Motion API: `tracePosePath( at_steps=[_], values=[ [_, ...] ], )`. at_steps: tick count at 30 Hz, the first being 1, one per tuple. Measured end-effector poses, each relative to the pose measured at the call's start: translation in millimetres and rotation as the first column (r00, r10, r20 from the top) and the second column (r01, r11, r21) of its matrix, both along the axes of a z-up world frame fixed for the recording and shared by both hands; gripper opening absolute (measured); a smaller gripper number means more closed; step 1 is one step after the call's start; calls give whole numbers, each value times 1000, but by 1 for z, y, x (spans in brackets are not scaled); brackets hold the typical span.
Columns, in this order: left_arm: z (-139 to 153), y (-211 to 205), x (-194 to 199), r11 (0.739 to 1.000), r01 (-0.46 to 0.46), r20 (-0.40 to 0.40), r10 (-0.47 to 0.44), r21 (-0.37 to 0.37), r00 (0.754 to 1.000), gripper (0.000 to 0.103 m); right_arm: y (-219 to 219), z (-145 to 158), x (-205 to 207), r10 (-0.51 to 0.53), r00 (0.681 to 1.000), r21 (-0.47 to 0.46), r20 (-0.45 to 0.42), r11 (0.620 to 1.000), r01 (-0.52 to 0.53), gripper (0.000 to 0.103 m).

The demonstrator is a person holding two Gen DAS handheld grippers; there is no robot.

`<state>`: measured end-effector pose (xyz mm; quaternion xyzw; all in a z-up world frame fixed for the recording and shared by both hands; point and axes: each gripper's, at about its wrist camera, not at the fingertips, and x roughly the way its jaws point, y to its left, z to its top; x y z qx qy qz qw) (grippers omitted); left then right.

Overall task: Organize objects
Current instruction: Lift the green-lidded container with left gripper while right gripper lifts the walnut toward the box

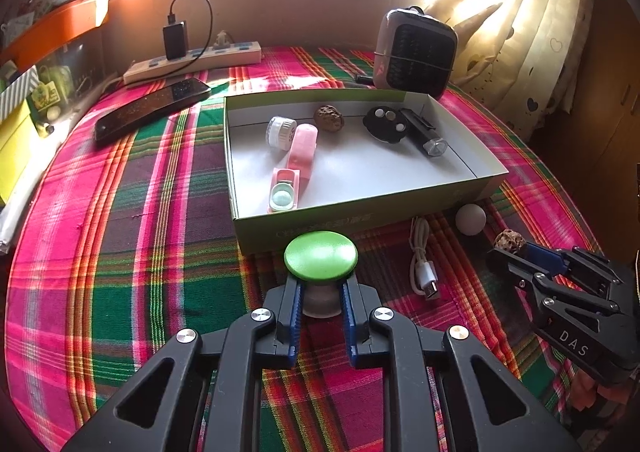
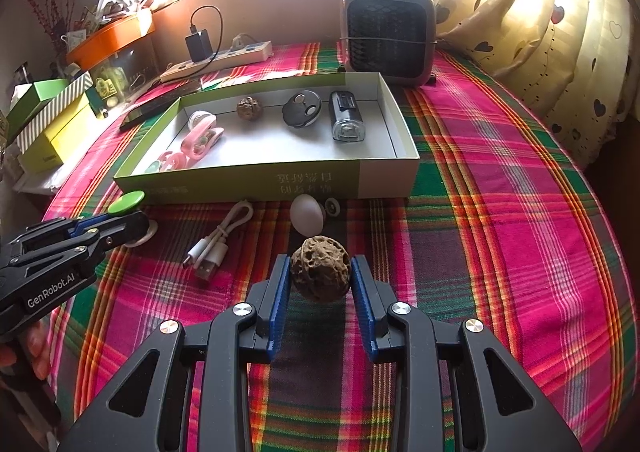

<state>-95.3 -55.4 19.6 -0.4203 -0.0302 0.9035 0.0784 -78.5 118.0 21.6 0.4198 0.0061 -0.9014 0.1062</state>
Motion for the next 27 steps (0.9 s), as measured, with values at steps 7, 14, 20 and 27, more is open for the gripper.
tracePosePath(
  at_steps=[7,14,20,27],
  values=[
    [9,3,4,1000,11,-17,-11,0,1000,15,0,12,2,26,999,-19,-26,999,-26,32],
    [23,8,3,999,35,-41,-34,10,999,15,-2,28,-2,53,997,-23,-62,998,-54,32],
    [30,12,-4,999,51,-48,-51,15,998,15,-4,38,-12,72,994,-23,-77,997,-74,32],
    [34,14,-17,998,61,-51,-60,19,997,15,-7,43,-30,99,992,-16,-74,995,-100,32]
  ],
)
